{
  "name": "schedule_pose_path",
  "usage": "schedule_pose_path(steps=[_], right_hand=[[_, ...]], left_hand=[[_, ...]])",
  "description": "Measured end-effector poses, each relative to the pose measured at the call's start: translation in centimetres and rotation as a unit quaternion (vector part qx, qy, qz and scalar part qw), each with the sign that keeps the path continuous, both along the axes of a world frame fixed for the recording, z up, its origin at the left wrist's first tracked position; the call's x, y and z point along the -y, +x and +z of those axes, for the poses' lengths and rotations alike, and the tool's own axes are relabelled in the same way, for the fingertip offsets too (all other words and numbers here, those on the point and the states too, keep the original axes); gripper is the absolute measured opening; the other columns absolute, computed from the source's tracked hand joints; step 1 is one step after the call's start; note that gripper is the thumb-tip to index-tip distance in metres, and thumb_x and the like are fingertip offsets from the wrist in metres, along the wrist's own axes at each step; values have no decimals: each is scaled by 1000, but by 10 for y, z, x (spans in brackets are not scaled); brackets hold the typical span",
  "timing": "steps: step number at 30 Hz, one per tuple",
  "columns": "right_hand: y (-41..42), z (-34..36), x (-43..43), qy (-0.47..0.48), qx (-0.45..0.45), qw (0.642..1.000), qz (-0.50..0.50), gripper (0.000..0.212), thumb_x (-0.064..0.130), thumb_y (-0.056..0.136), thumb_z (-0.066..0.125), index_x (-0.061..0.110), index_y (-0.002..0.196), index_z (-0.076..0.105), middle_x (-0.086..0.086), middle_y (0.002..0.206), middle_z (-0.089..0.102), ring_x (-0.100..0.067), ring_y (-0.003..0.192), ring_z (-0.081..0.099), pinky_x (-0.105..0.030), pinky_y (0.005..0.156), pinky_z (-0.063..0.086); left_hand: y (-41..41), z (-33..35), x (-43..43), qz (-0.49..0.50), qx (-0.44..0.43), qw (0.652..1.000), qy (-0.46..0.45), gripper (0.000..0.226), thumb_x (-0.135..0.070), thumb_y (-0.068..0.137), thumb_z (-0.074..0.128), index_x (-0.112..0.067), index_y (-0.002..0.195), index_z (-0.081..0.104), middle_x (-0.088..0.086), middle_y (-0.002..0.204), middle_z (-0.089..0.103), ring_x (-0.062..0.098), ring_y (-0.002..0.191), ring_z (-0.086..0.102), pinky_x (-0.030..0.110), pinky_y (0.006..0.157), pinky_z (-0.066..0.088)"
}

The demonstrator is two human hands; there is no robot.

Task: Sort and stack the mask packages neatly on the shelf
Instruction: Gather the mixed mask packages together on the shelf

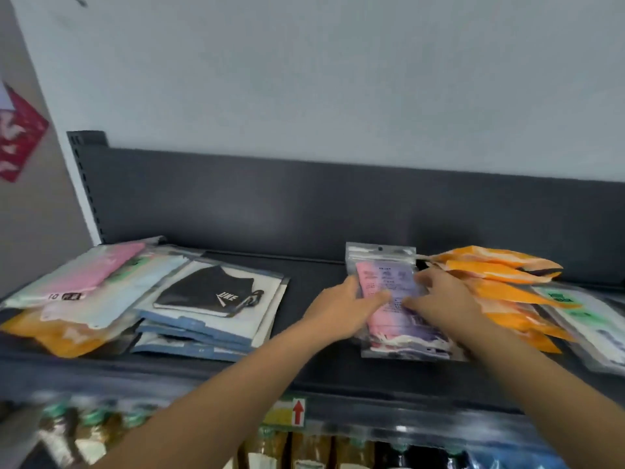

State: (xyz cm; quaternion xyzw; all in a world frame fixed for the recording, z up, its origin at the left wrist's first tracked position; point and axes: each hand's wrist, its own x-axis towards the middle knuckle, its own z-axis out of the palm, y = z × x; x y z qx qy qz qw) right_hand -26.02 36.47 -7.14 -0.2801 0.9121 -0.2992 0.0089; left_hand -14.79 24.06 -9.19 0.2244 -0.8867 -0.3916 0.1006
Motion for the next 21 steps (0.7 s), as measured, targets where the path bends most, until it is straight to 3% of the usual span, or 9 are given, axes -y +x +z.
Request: schedule_pose_path(steps=[2,4,8,14,18,21], right_hand=[[2,5,7,5,-25,999,26,50,19,79,72,12,126,55,-10,115,65,-20,82,56,-27,72,44],[11,12,20,-24,-38,996,71,46,22,81,70,14,124,57,-7,120,64,-24,92,62,-29,79,47],[44,22,62,-89,-50,982,161,37,26,84,69,14,118,61,-3,126,61,-21,116,56,-27,88,39],[105,19,143,-139,46,960,238,33,26,83,71,14,113,65,2,113,63,-15,103,58,-27,88,44],[153,12,212,-168,145,942,253,27,24,82,72,13,106,65,-4,108,66,-22,103,63,-39,91,52],[191,14,263,-184,252,916,253,32,18,85,69,8,114,59,-9,115,61,-22,101,61,-35,84,56]], left_hand=[[7,4,0,43,21,997,-66,77,-72,87,39,-18,143,39,7,143,50,31,130,42,39,103,38],[21,13,10,88,27,988,-123,84,-72,87,36,-13,147,33,11,148,43,33,136,34,40,105,32],[64,33,54,164,-19,977,-132,84,-72,87,39,-14,148,33,9,148,43,34,133,39,46,106,37],[160,54,151,308,2,922,-234,84,-71,85,44,-15,147,35,10,143,50,35,132,39,46,106,34],[227,45,232,371,79,907,-183,97,-84,76,36,-17,146,34,11,147,45,38,133,40,49,105,35],[261,34,273,381,97,916,-83,97,-77,82,40,-9,149,26,14,155,33,37,138,35,47,109,31]])
